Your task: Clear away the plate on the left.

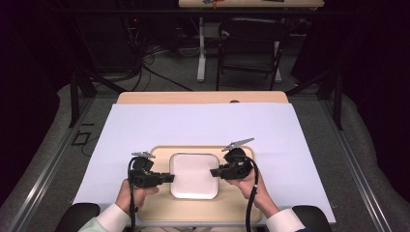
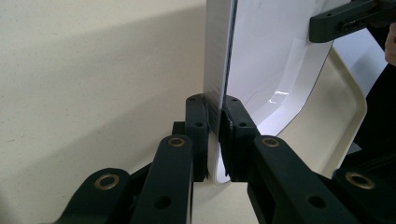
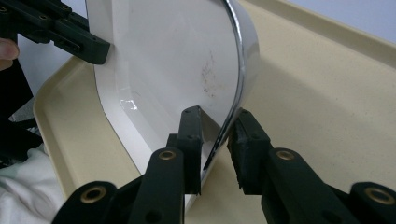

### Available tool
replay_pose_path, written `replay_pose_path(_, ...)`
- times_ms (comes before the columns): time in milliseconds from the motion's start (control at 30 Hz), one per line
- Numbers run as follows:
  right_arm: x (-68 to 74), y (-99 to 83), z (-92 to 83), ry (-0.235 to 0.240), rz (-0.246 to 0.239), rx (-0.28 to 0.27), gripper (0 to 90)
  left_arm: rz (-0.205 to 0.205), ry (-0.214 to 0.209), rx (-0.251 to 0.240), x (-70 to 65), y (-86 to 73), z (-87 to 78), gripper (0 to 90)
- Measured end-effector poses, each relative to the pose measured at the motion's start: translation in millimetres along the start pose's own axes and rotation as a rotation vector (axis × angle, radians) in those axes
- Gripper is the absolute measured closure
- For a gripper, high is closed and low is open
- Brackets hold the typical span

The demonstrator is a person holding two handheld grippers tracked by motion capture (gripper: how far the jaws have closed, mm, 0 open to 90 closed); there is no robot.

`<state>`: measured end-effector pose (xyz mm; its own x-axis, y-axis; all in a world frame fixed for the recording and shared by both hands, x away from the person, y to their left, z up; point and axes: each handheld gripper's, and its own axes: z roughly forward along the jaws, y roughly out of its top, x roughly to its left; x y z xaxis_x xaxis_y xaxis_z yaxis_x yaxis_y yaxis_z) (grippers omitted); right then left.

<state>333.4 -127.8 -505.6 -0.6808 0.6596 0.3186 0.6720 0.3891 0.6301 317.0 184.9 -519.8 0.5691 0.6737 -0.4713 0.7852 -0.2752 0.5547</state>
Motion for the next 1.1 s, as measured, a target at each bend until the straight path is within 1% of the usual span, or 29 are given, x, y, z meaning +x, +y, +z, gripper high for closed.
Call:
replay_pose_path(100,-0.3,0.6,1.6,-0.005,0.001,0.005,74.6,-0.007,-0.004,-0.002,1.4,-0.2,1.1,82.2)
replay_pose_path(167,-0.7,1.3,2.6,-0.014,-0.012,0.013,74.3,-0.007,-0.003,0.002,1.9,-0.4,2.0,82.0)
replay_pose_path(233,-0.6,1.3,4.5,-0.029,-0.023,0.025,73.6,-0.002,0.007,-0.001,2.0,-0.7,3.2,82.1)
replay_pose_path(300,-1.4,0.8,6.6,-0.035,-0.018,0.027,73.0,-0.002,0.011,-0.003,2.2,-0.8,3.7,82.0)
replay_pose_path(400,-0.9,1.4,7.9,-0.049,-0.027,0.035,72.1,-0.005,0.019,-0.009,2.8,-1.1,4.8,81.9)
replay_pose_path(533,-0.5,1.1,9.7,-0.066,-0.033,0.038,71.1,0.008,0.031,-0.004,2.2,-0.9,5.5,81.6)
replay_pose_path(733,-0.6,1.5,12.6,-0.082,-0.042,0.039,70.1,0.015,0.046,-0.001,1.9,-0.4,6.8,80.9)
replay_pose_path(800,-0.4,1.5,13.8,-0.090,-0.043,0.043,69.8,0.030,0.056,0.010,2.1,0.2,7.2,80.4)
replay_pose_path(833,-0.3,1.7,14.4,-0.092,-0.042,0.047,69.6,0.031,0.053,0.011,2.6,0.2,7.4,80.2)
replay_pose_path(933,-0.8,1.5,16.0,-0.107,-0.068,0.056,69.8,0.028,0.057,0.019,3.4,0.2,8.3,79.4)
replay_pose_path(1100,0.4,-1.1,21.6,-0.136,-0.061,0.086,69.9,0.035,0.080,0.037,4.2,-0.7,11.5,78.0)
